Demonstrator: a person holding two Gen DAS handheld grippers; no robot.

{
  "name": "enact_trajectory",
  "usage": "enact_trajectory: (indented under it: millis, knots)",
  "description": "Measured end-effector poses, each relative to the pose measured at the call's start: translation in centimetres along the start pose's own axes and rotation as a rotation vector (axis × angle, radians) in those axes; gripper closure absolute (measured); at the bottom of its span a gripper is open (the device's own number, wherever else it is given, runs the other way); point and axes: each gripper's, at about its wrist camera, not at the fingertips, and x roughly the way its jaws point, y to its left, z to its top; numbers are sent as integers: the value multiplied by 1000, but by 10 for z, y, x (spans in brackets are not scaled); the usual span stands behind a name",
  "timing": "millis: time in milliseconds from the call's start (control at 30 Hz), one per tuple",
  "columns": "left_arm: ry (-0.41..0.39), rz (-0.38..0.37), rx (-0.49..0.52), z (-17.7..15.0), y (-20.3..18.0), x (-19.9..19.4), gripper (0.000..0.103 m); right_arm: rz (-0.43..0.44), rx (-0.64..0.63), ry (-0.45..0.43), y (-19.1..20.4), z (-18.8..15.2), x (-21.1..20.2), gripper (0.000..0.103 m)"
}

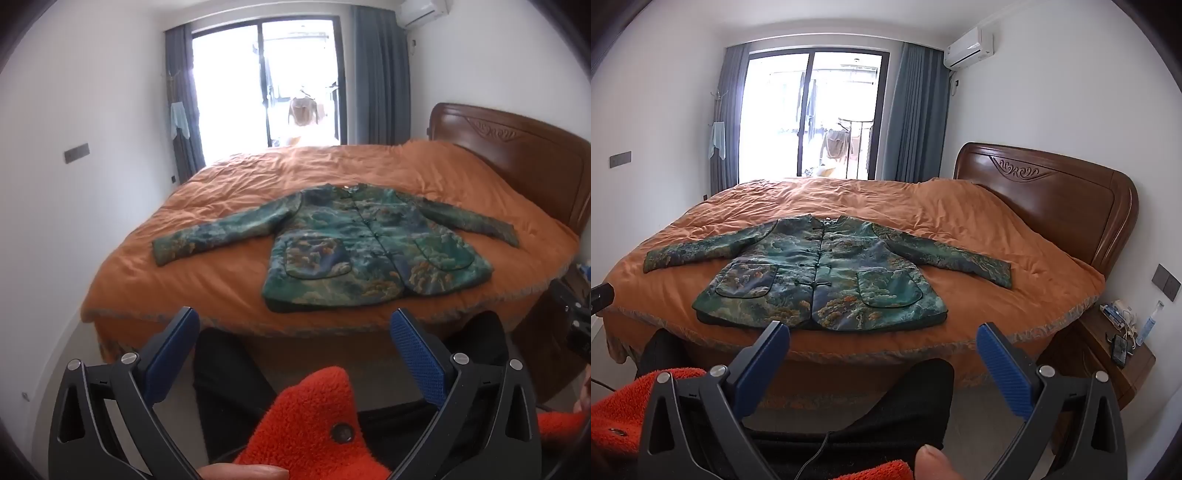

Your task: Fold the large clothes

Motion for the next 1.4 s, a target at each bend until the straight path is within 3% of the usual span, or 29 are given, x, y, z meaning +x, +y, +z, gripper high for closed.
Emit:
enact_trajectory:
  millis: [1400]
  knots:
    - [4, 9, 15, 0, -1, 1, 0, 1, -7, 9, 4, -3, 1, 0]
